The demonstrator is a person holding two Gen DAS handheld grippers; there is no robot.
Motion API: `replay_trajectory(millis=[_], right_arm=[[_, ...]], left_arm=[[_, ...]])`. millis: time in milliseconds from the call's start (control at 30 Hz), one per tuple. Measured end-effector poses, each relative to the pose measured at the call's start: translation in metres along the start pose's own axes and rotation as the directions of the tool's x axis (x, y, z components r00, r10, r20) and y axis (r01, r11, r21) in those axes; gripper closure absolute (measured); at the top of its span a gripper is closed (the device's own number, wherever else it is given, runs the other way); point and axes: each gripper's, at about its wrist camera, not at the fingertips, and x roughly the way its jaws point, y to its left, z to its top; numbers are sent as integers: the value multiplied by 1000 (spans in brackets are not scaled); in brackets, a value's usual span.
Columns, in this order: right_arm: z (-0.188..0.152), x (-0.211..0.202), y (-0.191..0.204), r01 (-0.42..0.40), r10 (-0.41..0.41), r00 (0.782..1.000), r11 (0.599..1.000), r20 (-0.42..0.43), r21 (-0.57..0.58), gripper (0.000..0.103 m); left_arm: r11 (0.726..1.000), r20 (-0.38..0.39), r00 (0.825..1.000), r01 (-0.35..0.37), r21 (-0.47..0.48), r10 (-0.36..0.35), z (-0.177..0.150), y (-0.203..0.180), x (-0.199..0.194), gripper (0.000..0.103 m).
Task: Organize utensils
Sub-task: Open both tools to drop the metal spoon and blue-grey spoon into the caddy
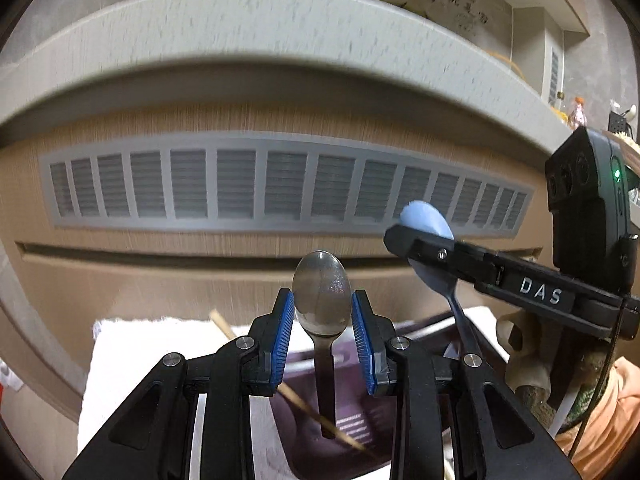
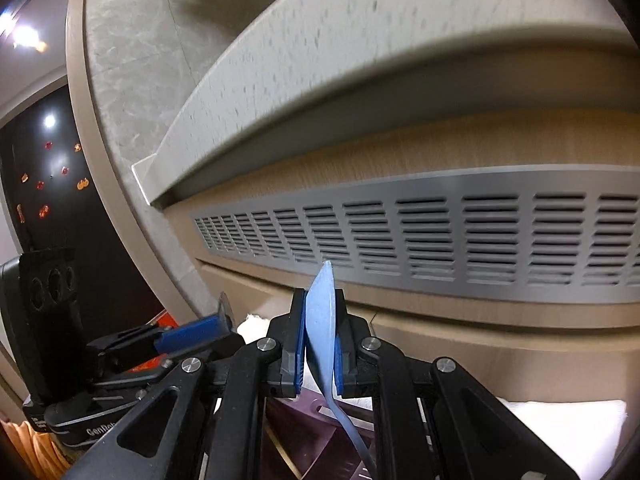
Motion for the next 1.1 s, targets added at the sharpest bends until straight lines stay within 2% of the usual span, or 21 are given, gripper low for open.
replay_trajectory(millis=[133, 233, 400, 467, 533, 567, 667, 833, 967, 1100], right_arm=[[-12, 5, -1, -1, 1, 1000, 1000, -25, -2, 93], [-26, 3, -2, 29, -30, 998, 999, -57, -17, 93], [-40, -16, 5, 61, -65, 995, 996, -74, -60, 91], [-45, -26, 11, 85, -92, 992, 993, -82, -83, 86], [-49, -38, 14, 124, -133, 987, 987, -87, -98, 73], [-51, -45, 14, 146, -154, 984, 985, -91, -97, 71], [-58, -62, 21, 211, -223, 968, 971, -111, -112, 70], [-83, -93, 37, 311, -335, 931, 936, -143, -168, 51], [-109, -109, 50, 356, -392, 904, 912, -172, -205, 44], [-134, -112, 63, 380, -432, 877, 892, -212, -247, 42]], left_arm=[[1000, -34, 999, -5, -7, 5, -15, 1, 4, 72], [1000, -46, 999, -11, -2, 11, -21, -2, 1, 72], [1000, -63, 998, -27, 9, 28, -23, -10, -9, 70], [1000, -73, 997, -31, -2, 31, -24, -10, -14, 68], [999, -81, 996, -39, -9, 38, -26, -10, -22, 65], [999, -85, 996, -43, -12, 42, -29, -10, -27, 61], [999, -112, 993, -40, -2, 40, -39, -11, -43, 51], [998, -168, 985, -38, 56, 47, -74, -18, -70, 45], [998, -227, 973, -31, 51, 42, -105, -17, -89, 40], [998, -282, 959, -18, 67, 37, -138, -21, -112, 39]])
